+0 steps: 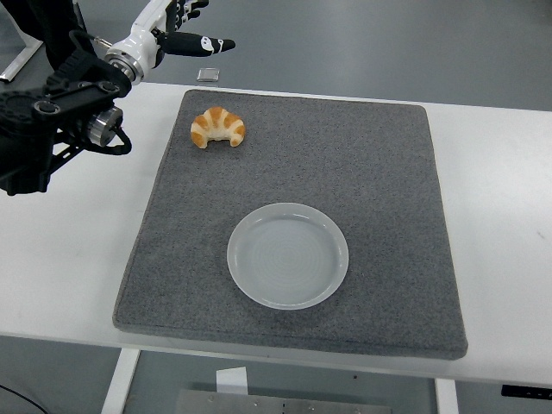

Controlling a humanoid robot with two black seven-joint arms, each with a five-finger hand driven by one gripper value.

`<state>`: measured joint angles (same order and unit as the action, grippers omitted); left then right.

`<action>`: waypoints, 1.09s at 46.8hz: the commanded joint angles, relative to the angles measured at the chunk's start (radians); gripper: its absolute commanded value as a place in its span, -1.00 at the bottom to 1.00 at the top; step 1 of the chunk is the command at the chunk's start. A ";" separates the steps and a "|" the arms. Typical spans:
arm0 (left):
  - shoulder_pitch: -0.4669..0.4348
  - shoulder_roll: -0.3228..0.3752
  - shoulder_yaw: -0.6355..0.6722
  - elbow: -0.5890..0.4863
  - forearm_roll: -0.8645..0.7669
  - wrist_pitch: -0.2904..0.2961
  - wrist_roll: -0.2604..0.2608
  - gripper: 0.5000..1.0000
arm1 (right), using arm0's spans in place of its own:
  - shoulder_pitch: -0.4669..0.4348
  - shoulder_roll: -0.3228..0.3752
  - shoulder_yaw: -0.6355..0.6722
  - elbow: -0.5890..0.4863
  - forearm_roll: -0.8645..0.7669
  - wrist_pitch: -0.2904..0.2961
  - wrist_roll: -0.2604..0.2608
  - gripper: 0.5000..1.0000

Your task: Place the bread on the plate

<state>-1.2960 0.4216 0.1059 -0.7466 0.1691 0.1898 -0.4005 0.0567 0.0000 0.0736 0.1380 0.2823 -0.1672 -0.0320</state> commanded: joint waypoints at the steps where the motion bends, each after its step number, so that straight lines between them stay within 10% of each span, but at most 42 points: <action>1: -0.049 0.003 0.104 0.015 0.000 0.000 0.035 0.95 | 0.000 0.000 0.000 0.000 0.000 0.000 0.000 0.81; 27: -0.106 0.000 0.331 0.181 0.365 -0.207 0.080 0.98 | 0.000 0.000 0.000 0.000 0.000 0.000 0.000 0.81; 51: -0.109 -0.030 0.290 0.190 0.287 -0.345 0.325 0.93 | 0.000 0.000 0.000 0.000 0.000 0.000 0.000 0.81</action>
<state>-1.4061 0.3982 0.3999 -0.5560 0.4724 -0.1545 -0.1001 0.0568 0.0000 0.0736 0.1375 0.2822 -0.1672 -0.0322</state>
